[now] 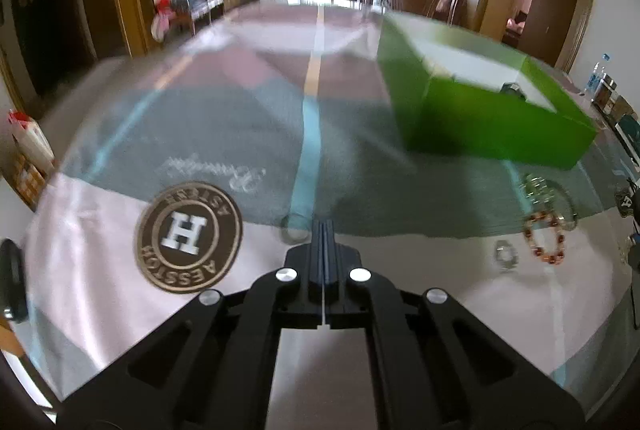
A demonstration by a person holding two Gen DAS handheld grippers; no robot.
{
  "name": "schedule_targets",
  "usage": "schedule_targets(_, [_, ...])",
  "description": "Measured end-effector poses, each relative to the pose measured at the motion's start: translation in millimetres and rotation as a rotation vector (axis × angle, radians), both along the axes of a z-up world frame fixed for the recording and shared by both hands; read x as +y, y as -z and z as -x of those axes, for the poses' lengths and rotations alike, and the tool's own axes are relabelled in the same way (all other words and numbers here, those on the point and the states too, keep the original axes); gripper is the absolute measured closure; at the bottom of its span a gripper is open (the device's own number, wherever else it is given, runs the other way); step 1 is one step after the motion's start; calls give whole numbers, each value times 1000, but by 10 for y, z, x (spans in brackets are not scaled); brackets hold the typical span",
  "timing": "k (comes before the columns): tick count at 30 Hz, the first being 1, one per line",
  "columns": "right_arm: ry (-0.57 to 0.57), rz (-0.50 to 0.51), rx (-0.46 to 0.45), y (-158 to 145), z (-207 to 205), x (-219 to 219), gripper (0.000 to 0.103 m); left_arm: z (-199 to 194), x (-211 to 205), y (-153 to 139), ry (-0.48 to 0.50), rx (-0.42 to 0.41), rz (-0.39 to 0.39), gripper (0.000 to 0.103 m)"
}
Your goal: Organize jewelry
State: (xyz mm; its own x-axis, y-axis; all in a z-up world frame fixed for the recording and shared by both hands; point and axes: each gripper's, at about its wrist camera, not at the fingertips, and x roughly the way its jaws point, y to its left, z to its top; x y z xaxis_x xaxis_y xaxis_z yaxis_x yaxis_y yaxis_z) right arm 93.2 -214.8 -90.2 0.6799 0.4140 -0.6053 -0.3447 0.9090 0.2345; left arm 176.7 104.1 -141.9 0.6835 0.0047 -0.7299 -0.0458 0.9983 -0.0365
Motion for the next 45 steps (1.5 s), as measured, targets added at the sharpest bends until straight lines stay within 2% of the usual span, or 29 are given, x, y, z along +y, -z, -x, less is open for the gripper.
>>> schedule_targets(5, [3, -2, -22, -87, 84, -73, 82, 279, -212, -280, 64, -65, -26, 101])
schedule_targets(6, [6, -3, -22, -90, 83, -83, 82, 306, -193, -307, 53, -67, -31, 89])
schedule_targets(7, [7, -4, -22, -87, 88, -96, 82, 318, -132, -345, 24, -75, -34, 49])
schedule_targets(8, [7, -4, -21, -85, 88, -93, 82, 333, -66, -380, -5, -99, -43, 28])
schedule_targets(9, [7, -4, -19, -73, 89, -104, 82, 362, 18, -416, -42, -142, -70, 14])
schedule_targets(11, [5, -8, -12, -49, 83, -106, 82, 321, 125, -406, -63, -125, -87, 18])
schedule_targets(13, [1, -10, -5, -17, 59, -102, 82, 255, 252, -352, -75, -90, -62, 39])
schedule_targets(16, [-7, -15, 4, 20, 11, -76, 82, 128, 262, -212, -54, -19, -84, 66])
schedule_targets(19, [-17, -14, 7, 31, 7, -53, 82, 160, 214, -153, -22, 0, -108, 68])
schedule_targets(22, [-25, -11, 11, 48, -15, -45, 82, 195, 202, -149, -15, -11, -112, 61])
schedule_targets(25, [-31, -12, 23, 82, -52, -10, 81, 107, 160, -73, 7, 11, -121, 61])
schedule_targets(32, [-39, -12, 26, 86, -46, 34, 81, -152, 103, 83, 28, 82, -109, 69])
schedule_targets(35, [-33, -11, 31, 96, -53, 25, 81, -209, 146, 150, 17, 111, -71, 97])
schedule_targets(36, [-31, -12, 32, 99, -53, 20, 81, -203, 157, 157, 14, 112, -62, 98])
schedule_targets(41, [-28, -16, 24, 92, -54, 1, 81, 40, 184, -129, 5, -20, -36, 99])
schedule_targets(45, [-22, -29, -4, 12, -7, -12, 81, 405, 109, -579, 26, -182, -12, 99])
